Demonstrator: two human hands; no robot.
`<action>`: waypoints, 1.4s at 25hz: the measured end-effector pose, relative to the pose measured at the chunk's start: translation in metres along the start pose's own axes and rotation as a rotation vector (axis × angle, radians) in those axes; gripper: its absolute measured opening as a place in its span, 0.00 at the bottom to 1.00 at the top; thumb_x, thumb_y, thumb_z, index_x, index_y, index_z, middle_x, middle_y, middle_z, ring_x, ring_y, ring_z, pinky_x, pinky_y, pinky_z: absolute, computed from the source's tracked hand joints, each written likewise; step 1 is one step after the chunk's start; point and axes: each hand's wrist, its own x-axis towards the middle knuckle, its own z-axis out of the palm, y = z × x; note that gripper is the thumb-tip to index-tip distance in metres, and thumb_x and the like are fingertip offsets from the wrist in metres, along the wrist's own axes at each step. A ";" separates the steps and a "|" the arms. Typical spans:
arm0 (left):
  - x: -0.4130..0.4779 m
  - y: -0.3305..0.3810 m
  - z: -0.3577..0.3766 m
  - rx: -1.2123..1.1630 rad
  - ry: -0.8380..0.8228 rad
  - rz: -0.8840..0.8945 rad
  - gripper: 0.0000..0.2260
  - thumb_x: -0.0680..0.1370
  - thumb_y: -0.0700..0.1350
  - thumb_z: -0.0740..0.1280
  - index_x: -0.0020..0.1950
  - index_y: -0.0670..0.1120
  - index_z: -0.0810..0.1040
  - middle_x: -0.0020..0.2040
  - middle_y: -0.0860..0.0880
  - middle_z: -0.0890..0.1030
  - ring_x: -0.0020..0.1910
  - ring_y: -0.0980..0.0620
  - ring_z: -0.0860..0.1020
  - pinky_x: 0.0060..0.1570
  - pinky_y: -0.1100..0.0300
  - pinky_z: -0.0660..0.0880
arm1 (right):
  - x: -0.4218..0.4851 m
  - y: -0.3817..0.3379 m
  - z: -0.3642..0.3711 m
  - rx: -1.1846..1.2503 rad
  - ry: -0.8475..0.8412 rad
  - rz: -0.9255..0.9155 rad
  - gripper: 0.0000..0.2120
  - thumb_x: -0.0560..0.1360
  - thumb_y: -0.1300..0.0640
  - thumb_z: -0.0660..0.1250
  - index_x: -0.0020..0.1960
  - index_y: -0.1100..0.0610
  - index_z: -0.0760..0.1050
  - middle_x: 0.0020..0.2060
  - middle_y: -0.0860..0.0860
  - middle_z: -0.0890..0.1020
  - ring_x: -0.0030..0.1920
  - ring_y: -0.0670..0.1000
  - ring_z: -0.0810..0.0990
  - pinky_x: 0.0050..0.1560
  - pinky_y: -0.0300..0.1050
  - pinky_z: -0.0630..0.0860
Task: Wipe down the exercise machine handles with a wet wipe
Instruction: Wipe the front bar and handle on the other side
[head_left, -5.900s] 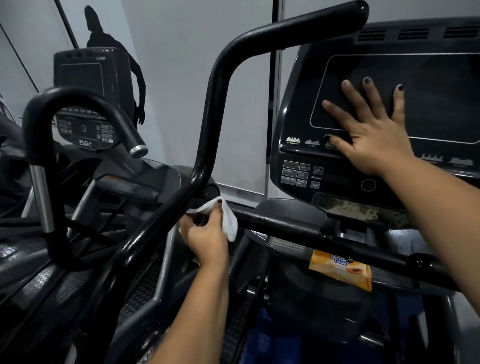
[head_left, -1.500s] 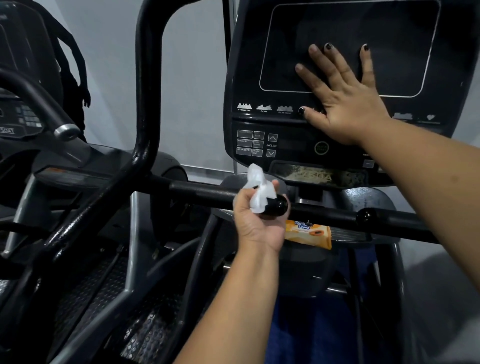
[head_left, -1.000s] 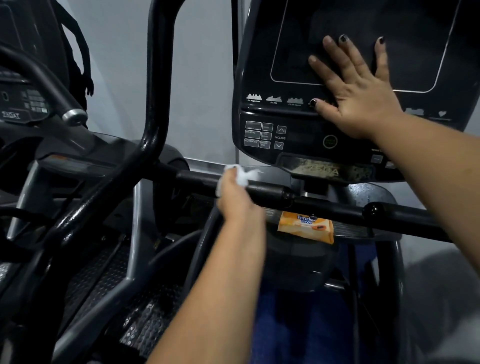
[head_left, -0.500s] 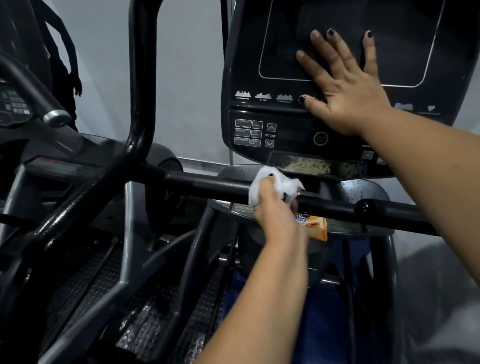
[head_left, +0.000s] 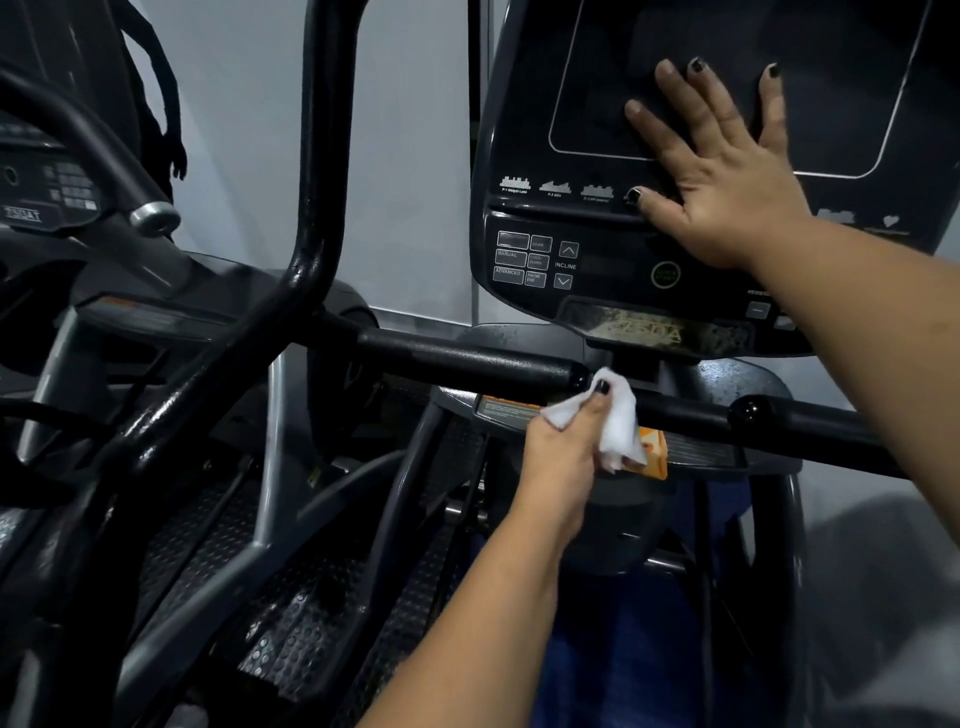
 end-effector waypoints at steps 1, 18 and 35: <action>-0.002 -0.006 -0.011 0.037 -0.004 -0.016 0.13 0.80 0.48 0.67 0.51 0.38 0.80 0.40 0.42 0.83 0.41 0.47 0.81 0.44 0.56 0.78 | 0.000 0.001 0.000 0.000 0.000 0.001 0.33 0.78 0.36 0.48 0.80 0.44 0.43 0.80 0.48 0.42 0.79 0.51 0.40 0.74 0.70 0.40; 0.027 0.077 -0.159 0.308 0.501 0.313 0.16 0.75 0.32 0.63 0.61 0.43 0.75 0.44 0.52 0.84 0.44 0.57 0.83 0.37 0.67 0.78 | 0.000 0.001 0.005 0.020 0.064 -0.009 0.33 0.78 0.36 0.47 0.80 0.45 0.47 0.80 0.50 0.44 0.79 0.51 0.41 0.74 0.69 0.41; -0.012 0.044 -0.191 0.020 0.475 0.252 0.13 0.83 0.47 0.60 0.61 0.42 0.78 0.50 0.45 0.86 0.50 0.50 0.84 0.43 0.63 0.79 | -0.002 0.000 0.006 0.037 0.061 0.011 0.34 0.77 0.35 0.48 0.80 0.45 0.49 0.80 0.50 0.46 0.79 0.51 0.42 0.74 0.69 0.40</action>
